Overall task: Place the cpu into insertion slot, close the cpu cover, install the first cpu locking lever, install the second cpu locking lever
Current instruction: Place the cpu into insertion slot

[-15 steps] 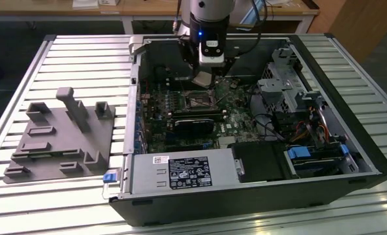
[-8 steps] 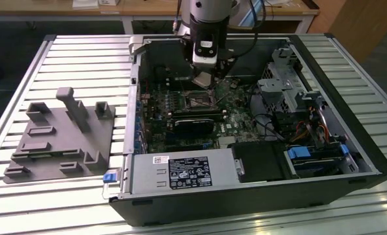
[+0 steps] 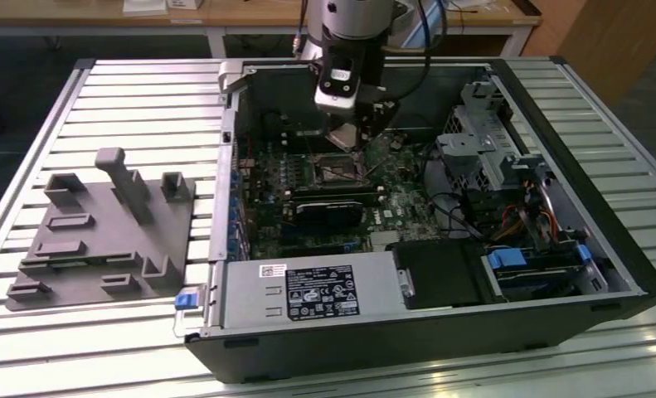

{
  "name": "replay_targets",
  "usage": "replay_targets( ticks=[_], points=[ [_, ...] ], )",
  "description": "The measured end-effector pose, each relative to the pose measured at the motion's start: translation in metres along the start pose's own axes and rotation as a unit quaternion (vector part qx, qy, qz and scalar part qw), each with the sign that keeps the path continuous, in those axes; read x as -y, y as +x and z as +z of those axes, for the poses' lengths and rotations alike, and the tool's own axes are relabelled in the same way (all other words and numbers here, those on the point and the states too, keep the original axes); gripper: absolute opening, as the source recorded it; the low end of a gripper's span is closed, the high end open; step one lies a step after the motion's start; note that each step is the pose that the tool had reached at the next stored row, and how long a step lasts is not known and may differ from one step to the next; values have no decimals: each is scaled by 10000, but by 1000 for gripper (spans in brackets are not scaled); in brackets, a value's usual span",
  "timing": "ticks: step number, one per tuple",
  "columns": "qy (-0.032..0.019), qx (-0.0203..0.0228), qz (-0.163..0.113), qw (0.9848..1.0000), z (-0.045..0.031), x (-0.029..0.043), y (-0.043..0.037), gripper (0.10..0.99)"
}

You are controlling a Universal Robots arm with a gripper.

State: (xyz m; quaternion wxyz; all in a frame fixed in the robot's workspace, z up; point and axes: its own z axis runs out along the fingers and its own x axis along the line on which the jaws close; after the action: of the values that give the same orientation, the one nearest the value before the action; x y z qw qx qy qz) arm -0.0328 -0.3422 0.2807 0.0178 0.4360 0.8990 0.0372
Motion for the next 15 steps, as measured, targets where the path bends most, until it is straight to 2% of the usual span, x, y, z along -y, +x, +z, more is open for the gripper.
replay_targets(
  ticks=[4,8,12,15],
  points=[
    [1,32,363,9993,9,1,0,541],
    [3,65,730,9973,19,1,0,541],
    [5,97,1086,9940,32,3,0,541],
    [6,121,1359,9907,44,4,0,541]
  ],
)
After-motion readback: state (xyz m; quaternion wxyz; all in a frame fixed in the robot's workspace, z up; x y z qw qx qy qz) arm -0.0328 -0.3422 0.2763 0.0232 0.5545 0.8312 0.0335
